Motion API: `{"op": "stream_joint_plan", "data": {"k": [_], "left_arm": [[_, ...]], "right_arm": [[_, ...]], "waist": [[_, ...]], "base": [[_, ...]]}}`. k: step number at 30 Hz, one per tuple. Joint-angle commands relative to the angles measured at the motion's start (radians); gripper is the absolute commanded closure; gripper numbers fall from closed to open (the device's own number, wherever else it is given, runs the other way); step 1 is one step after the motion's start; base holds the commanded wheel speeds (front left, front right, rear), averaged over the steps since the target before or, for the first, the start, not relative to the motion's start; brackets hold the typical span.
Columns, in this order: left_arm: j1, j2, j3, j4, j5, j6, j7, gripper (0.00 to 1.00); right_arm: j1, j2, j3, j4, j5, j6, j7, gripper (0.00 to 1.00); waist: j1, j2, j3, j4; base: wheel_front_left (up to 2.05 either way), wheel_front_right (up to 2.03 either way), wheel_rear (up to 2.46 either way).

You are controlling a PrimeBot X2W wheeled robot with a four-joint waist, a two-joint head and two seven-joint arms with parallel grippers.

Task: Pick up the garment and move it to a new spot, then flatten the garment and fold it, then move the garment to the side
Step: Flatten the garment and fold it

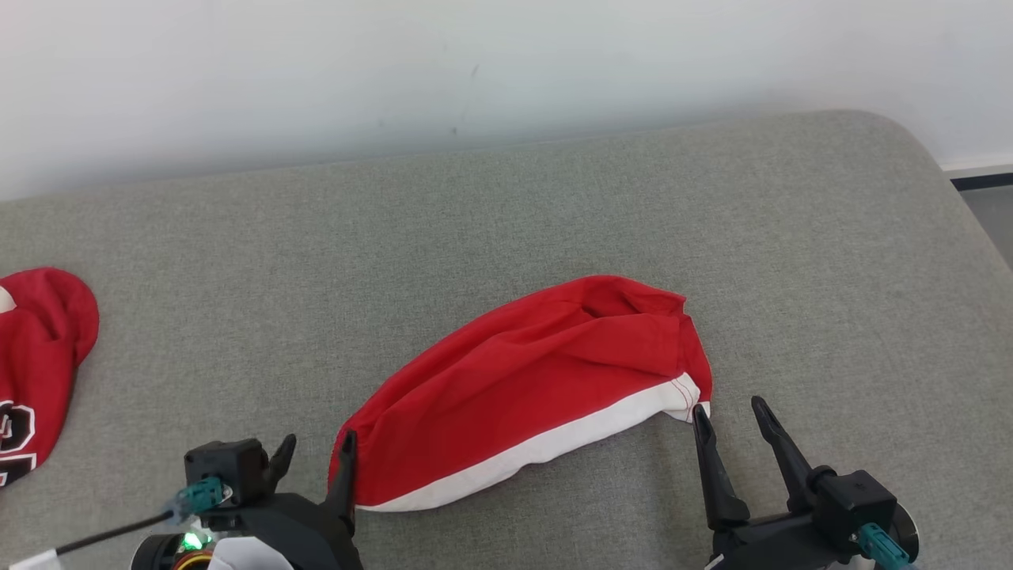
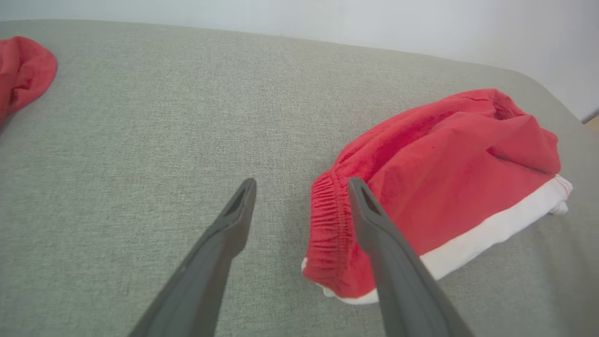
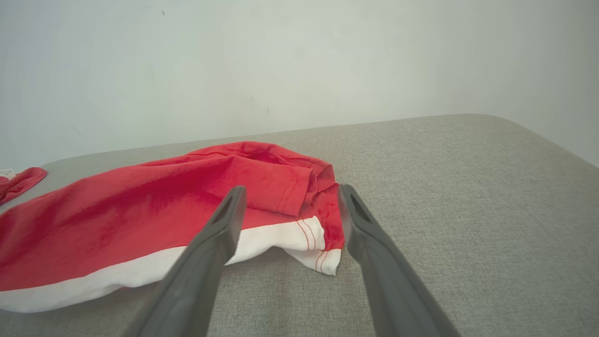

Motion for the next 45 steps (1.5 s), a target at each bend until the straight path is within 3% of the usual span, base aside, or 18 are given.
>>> {"op": "stream_joint_plan", "data": {"k": [1,7,12,13,18,20,24,25,26,28,38,45], "left_arm": [[0.0,0.007,0.0,-0.006,-0.011,-0.001,0.008,0.0],[0.011,0.055,-0.01,-0.045,-0.042,-0.012,0.095,0.0],[0.01,0.062,-0.01,-0.056,-0.066,-0.025,0.127,0.01],[0.011,0.063,-0.014,-0.056,-0.068,-0.024,0.135,0.08],[0.014,0.054,-0.014,-0.074,-0.097,-0.04,0.152,0.22],[0.011,0.058,-0.02,-0.075,-0.101,-0.042,0.165,0.5],[0.006,0.053,-0.026,-0.081,-0.113,-0.051,0.176,0.62],[0.005,0.053,-0.027,-0.082,-0.112,-0.053,0.176,0.69],[0.002,0.053,-0.028,-0.083,-0.108,-0.055,0.174,0.87],[-0.004,0.053,-0.029,-0.085,-0.103,-0.057,0.171,1.0],[-0.056,-0.021,0.038,-0.094,-0.146,-0.109,0.073,1.0],[-0.159,-0.117,0.101,0.049,-0.176,-0.142,-0.017,1.0]], "right_arm": [[-0.003,0.003,0.003,0.0,0.003,0.003,-0.003,0.0],[-0.011,0.003,0.002,0.004,0.008,0.003,-0.008,0.0],[-0.015,0.003,0.002,0.008,0.009,0.003,-0.011,0.0],[-0.016,0.003,0.002,0.009,0.009,0.003,-0.012,0.0],[-0.02,0.003,0.001,0.012,0.012,0.003,-0.017,0.0],[-0.022,0.003,0.001,0.013,0.013,0.003,-0.017,0.0],[-0.024,0.003,0.004,0.014,0.016,0.003,-0.018,0.0],[-0.024,0.003,0.005,0.015,0.017,0.003,-0.019,0.0],[-0.025,0.003,0.005,0.017,0.017,0.003,-0.02,0.0],[-0.026,0.003,0.006,0.018,0.017,0.003,-0.02,0.0],[-0.031,0.003,0.002,0.022,0.023,0.003,-0.025,0.0],[-0.038,0.003,0.018,0.023,0.026,0.003,-0.028,0.0]], "waist": [[0.0,0.0,0.001,-0.001],[0.0,0.0,0.014,-0.012],[0.0,0.0,0.021,-0.019],[0.0,0.0,0.022,-0.02],[0.0,0.0,0.026,-0.022],[0.0,0.0,0.028,-0.021],[0.0,0.0,0.031,-0.022],[0.0,0.0,0.031,-0.022],[0.0,0.0,0.032,-0.022],[0.0,0.0,0.031,-0.023],[0.0,0.0,0.033,-0.023],[0.0,0.0,0.042,-0.034]], "base": [[0.0,0.0,0.0],[0.0,0.0,0.0],[0.0,0.0,0.0],[0.0,0.0,0.0],[0.0,0.0,0.0],[0.0,0.0,0.0],[0.0,0.0,0.0],[0.0,0.0,0.0],[0.0,0.0,0.0],[0.0,0.0,0.0],[0.0,0.0,0.0],[0.0,0.0,0.0]]}}
